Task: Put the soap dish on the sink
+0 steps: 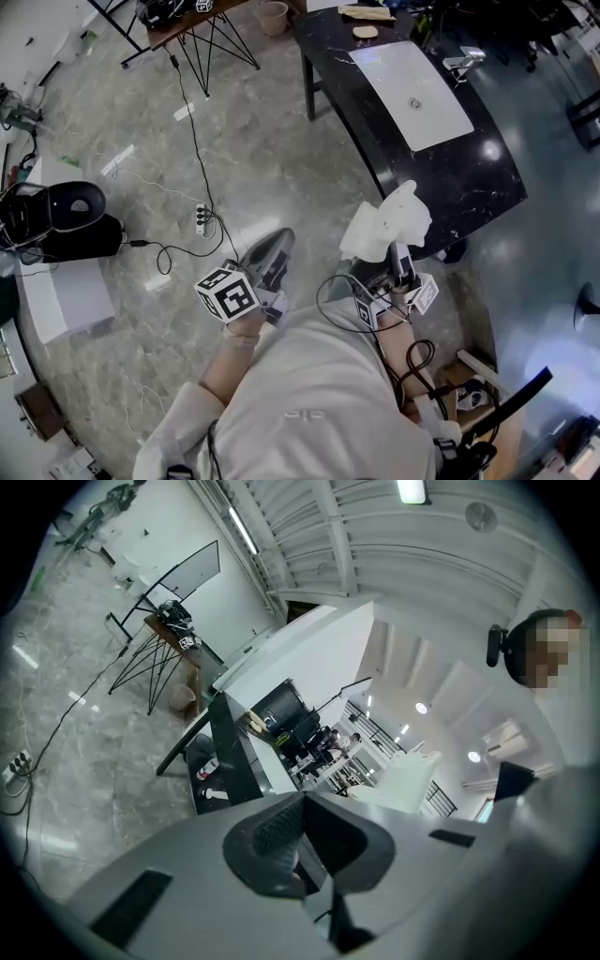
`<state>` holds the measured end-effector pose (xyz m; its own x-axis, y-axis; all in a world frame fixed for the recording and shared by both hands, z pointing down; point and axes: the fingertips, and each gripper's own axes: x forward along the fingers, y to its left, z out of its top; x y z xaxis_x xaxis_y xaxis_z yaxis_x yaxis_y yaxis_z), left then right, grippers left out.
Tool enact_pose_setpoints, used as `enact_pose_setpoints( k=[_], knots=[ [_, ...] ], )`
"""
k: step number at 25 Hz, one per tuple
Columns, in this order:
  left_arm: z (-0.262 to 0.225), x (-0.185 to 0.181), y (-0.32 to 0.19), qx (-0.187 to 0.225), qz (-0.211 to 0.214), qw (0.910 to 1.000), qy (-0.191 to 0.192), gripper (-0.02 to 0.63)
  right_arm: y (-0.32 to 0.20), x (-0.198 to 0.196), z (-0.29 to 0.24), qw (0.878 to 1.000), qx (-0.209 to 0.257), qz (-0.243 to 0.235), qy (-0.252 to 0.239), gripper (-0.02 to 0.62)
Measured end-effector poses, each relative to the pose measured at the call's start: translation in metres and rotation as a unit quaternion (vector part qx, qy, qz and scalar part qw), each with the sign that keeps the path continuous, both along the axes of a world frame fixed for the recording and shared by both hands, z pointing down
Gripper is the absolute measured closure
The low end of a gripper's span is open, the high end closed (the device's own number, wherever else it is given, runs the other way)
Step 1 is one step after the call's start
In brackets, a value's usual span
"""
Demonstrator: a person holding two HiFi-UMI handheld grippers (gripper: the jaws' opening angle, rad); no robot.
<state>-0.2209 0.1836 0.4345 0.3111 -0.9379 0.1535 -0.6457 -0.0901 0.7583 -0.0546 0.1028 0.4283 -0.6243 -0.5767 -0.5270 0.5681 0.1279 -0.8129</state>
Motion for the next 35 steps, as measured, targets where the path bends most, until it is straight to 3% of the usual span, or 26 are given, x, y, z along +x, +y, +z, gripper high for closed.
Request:
enact_pose_setpoints(
  k=[6, 17, 25, 35],
  knots=[
    [-0.015, 0.011, -0.091, 0.011, -0.003, 0.9999, -0.009, 0.6, -0.084, 0.008, -0.012, 1.0, 0.001, -0.008, -0.004, 0.419],
    [-0.021, 0.059, -0.217, -0.009, 0.017, 0.9992, -0.035, 0.598, -0.205, 0.062, -0.012, 1.0, -0.012, 0.014, -0.012, 0.419],
    [-0.028, 0.085, -0.249, 0.002, 0.047, 0.9978, -0.046, 0.598, -0.234, 0.088, -0.01, 0.999, -0.003, 0.038, 0.016, 0.418],
    [-0.039, 0.13, -0.278, 0.029, 0.126, 0.9905, -0.047, 0.598, -0.246, 0.128, -0.002, 0.995, 0.001, 0.096, 0.032, 0.419]
  ],
)
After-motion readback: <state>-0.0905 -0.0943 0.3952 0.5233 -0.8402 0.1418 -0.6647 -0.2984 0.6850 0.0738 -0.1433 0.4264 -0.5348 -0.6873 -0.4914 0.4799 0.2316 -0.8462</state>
